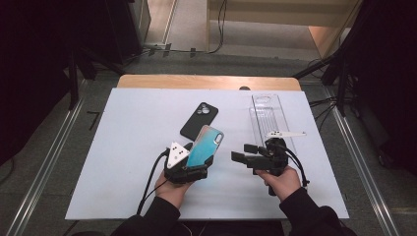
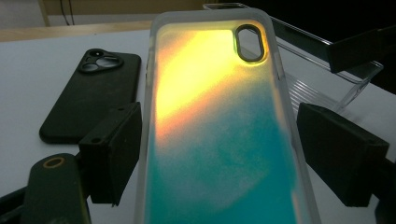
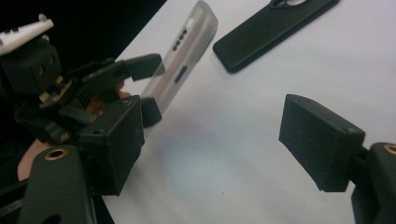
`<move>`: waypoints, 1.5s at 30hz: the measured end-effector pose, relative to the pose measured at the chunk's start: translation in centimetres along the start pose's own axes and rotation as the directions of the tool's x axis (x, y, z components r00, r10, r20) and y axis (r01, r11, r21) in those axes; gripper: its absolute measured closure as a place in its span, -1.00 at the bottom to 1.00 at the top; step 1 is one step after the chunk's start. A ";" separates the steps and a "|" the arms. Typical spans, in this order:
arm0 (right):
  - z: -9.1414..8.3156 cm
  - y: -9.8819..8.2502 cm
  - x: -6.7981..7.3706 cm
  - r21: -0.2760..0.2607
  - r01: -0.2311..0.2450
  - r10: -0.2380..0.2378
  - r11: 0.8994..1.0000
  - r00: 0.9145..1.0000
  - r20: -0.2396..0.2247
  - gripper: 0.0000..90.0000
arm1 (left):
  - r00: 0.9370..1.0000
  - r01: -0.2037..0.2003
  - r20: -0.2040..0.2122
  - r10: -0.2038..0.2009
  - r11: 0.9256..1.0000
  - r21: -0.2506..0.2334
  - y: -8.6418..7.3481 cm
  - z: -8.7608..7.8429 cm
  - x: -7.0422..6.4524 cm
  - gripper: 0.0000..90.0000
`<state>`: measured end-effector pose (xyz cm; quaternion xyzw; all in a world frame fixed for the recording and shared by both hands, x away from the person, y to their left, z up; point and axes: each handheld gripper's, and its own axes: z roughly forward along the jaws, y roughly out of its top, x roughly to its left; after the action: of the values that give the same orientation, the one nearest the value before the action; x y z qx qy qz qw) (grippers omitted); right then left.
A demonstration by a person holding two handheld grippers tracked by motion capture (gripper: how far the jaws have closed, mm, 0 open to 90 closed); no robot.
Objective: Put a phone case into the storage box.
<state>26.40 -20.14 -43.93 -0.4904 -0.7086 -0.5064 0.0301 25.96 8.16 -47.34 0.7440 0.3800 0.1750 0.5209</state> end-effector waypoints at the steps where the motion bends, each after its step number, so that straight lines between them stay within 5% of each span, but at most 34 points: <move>1: 0.1 0.1 0.0 -0.003 -0.004 0.004 1.000 1.000 -0.004 -0.55 | 1.000 -0.002 -0.001 0.002 1.000 -0.007 -0.1 0.0 -0.1 -0.62; 13: 1.7 1.3 0.7 -0.008 -0.038 0.038 0.999 0.999 -0.031 -0.53 | 0.999 -0.012 -0.030 0.010 0.998 -0.061 -0.7 -0.2 -1.0 -0.62; 25: 3.2 2.2 0.9 0.005 -0.081 0.082 0.997 0.995 -0.048 -0.37 | 0.999 -0.028 -0.019 0.027 0.996 -0.080 -0.9 -0.3 -1.8 -0.62; 30: 4.1 2.5 0.9 0.019 -0.057 0.058 0.998 0.997 -0.046 -0.25 | 1.000 -0.005 0.005 0.005 0.997 -0.073 -0.9 -0.3 -1.8 -0.62; 37: 4.7 3.2 0.5 0.039 -0.129 0.131 0.991 0.990 -0.060 0.03 | 1.000 0.010 0.012 -0.009 0.997 -0.080 -0.8 -0.4 -1.7 -0.62; 45: 5.0 3.7 0.1 0.088 -0.213 0.220 0.973 0.973 -0.076 0.59 | 1.000 0.021 0.022 -0.019 0.997 -0.076 -0.9 -0.4 -1.7 -0.62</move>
<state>31.27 -16.29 -43.73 -0.5413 -0.6685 -0.4920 0.1346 24.25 7.27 -47.73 0.7218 0.3750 0.1761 0.5545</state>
